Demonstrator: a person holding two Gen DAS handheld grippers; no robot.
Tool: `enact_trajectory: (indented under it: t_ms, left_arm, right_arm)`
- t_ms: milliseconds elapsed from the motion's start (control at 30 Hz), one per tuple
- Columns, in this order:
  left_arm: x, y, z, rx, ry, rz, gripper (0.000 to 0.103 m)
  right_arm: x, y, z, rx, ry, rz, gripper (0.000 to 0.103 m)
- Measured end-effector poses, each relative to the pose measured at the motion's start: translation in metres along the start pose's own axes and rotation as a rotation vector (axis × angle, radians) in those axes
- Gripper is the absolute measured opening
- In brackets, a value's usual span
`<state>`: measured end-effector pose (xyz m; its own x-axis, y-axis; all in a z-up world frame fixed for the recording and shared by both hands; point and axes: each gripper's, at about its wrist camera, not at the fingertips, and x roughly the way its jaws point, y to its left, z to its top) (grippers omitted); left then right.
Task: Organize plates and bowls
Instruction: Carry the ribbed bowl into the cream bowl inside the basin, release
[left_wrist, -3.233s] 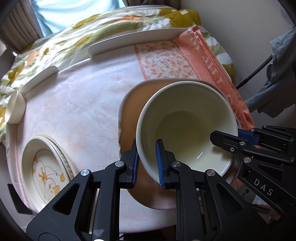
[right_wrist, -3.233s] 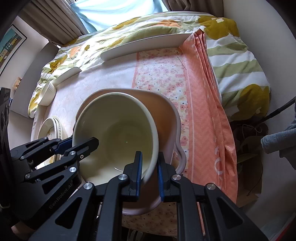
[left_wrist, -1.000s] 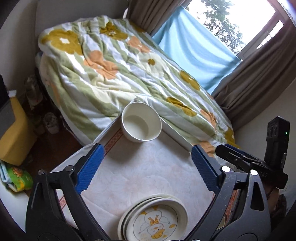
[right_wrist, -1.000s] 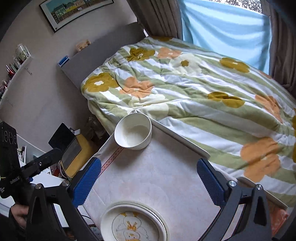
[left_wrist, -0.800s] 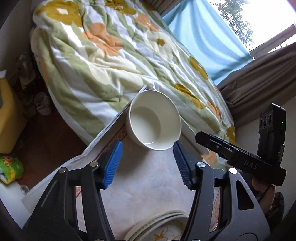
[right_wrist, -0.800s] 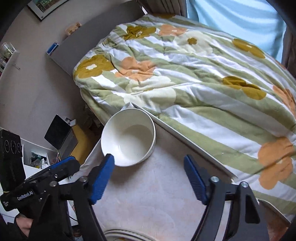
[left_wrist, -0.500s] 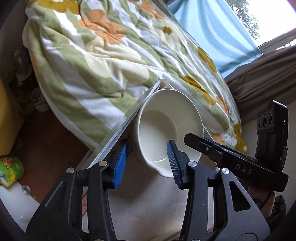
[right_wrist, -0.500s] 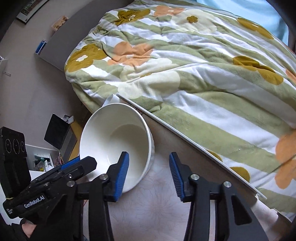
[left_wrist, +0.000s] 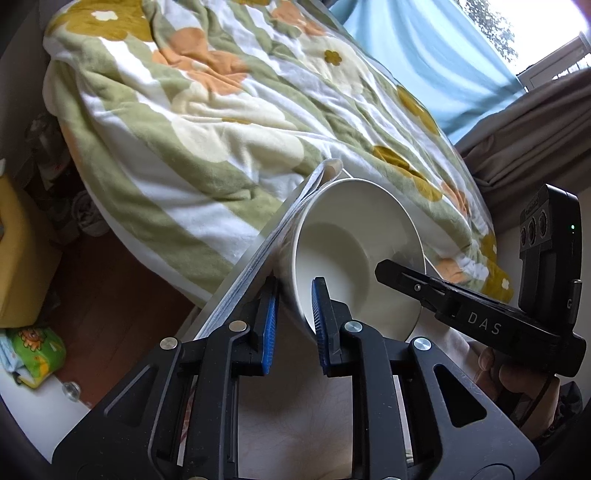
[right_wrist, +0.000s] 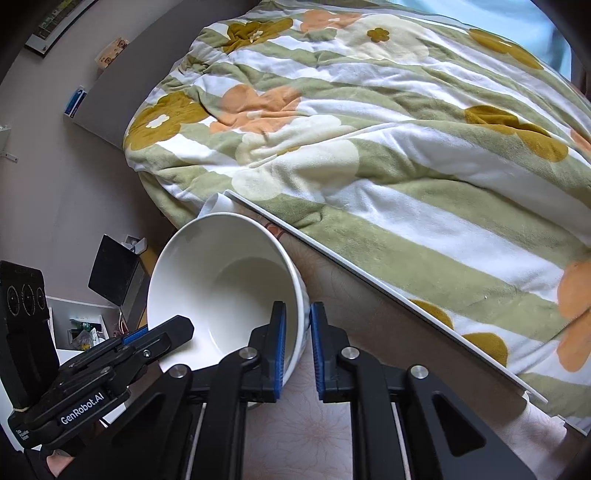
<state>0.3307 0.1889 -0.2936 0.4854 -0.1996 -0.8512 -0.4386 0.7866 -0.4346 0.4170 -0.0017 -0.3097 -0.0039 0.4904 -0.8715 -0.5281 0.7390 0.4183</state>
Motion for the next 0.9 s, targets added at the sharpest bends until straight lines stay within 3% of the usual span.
enact_trajectory:
  t_ms: [167,433,600,900]
  left_arm:
    - [-0.030,-0.023,-0.007,0.053,-0.031,0.008,0.016]
    - [-0.102,-0.085,-0.048,0.147,-0.094,-0.026,0.016]
    - [-0.142,-0.134,-0.103,0.225,-0.121,-0.044,0.016]
    - [-0.162,-0.221,-0.231,0.333,-0.054,-0.142,0.016]
  right_arm:
    - [-0.027,0.005,-0.010,0.011,-0.053,0.021,0.012]
    - [-0.115,0.010,-0.057,0.031,-0.176,0.028,0.012]
    - [-0.178,0.004,-0.115,0.050,-0.251,0.003,0.012]
    - [-0.270,-0.046,-0.247,0.141,-0.340,-0.076,0.012]
